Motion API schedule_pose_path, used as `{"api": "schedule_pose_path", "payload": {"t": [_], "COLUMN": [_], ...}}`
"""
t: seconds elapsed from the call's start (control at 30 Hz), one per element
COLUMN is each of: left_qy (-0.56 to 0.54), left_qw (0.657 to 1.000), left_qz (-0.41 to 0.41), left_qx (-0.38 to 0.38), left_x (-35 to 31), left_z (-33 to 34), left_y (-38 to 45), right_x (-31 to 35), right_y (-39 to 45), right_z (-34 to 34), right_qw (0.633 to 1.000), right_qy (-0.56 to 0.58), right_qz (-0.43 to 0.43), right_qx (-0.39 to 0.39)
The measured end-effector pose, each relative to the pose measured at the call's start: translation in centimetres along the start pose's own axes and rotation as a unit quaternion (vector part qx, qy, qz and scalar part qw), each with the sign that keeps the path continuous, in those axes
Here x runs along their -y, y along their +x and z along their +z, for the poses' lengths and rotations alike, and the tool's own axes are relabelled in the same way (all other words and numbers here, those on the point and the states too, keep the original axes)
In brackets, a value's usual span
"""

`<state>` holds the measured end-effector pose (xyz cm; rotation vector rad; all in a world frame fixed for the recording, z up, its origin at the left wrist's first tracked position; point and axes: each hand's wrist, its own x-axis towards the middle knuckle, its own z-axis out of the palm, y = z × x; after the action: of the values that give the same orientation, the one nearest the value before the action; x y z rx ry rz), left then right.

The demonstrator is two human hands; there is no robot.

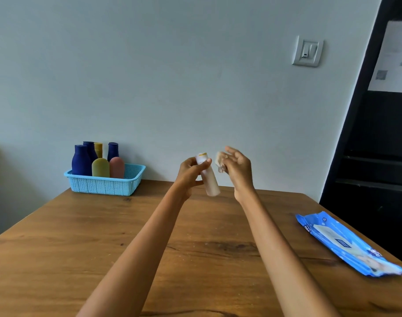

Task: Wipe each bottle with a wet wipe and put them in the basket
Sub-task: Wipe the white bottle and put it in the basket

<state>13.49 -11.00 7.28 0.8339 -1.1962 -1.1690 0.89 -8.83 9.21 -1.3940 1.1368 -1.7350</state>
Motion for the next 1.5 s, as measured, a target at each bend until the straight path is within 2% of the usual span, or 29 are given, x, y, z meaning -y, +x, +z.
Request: {"api": "schedule_pose_path", "payload": {"t": [0.1, 0.23, 0.43, 0.53, 0.7, 0.83, 0.9, 1.0, 1.2, 1.33, 1.47, 1.5], "left_qy": [-0.013, -0.086, -0.148, -0.155, -0.151, -0.114, -0.108, -0.114, -0.165, -0.168, -0.146, -0.132], "left_qw": [1.000, 0.994, 0.982, 0.980, 0.977, 0.986, 0.988, 0.988, 0.982, 0.982, 0.982, 0.983], "left_qz": [-0.022, -0.059, -0.086, -0.087, -0.097, -0.111, -0.111, -0.102, -0.081, -0.088, -0.104, -0.104], "left_qx": [0.014, -0.032, -0.081, -0.091, -0.111, -0.042, -0.010, 0.001, -0.034, -0.012, 0.052, 0.067], "left_x": [0.2, -0.7, -0.7, -0.5, -0.4, -0.5, -0.5, -0.8, -1.0, -0.8, -0.7, -0.6], "left_z": [0.7, 0.3, -0.7, -0.7, -1.0, -0.6, -0.2, 0.1, -1.7, -2.0, -2.0, -1.8], "left_y": [-0.2, 0.0, 0.4, 0.4, 0.5, 0.5, 0.3, 0.0, 0.6, 0.5, 0.2, 0.1], "right_x": [-0.3, -1.1, -1.8, -2.3, -2.1, -2.0, -1.9, -1.9, -2.0, -1.9, -1.9, -1.7], "right_y": [-0.7, -1.5, -2.0, -1.6, -0.7, -0.3, -0.3, -0.9, -0.8, -0.4, 0.1, 0.1], "right_z": [1.5, 2.3, 1.4, 0.7, -1.9, -1.8, -1.0, -0.1, -0.5, -1.4, -1.5, -1.1], "right_qw": [0.998, 0.971, 0.949, 0.942, 0.940, 0.985, 0.991, 0.981, 0.980, 0.976, 0.996, 0.997], "right_qy": [-0.029, -0.188, -0.211, -0.234, -0.282, -0.130, -0.076, -0.075, -0.083, -0.119, -0.040, -0.012], "right_qz": [-0.047, -0.138, -0.217, -0.220, -0.159, -0.092, -0.033, 0.024, -0.051, -0.056, -0.060, -0.061], "right_qx": [0.040, 0.060, 0.090, 0.091, 0.106, 0.065, 0.108, 0.178, 0.171, 0.174, 0.058, 0.048]}}
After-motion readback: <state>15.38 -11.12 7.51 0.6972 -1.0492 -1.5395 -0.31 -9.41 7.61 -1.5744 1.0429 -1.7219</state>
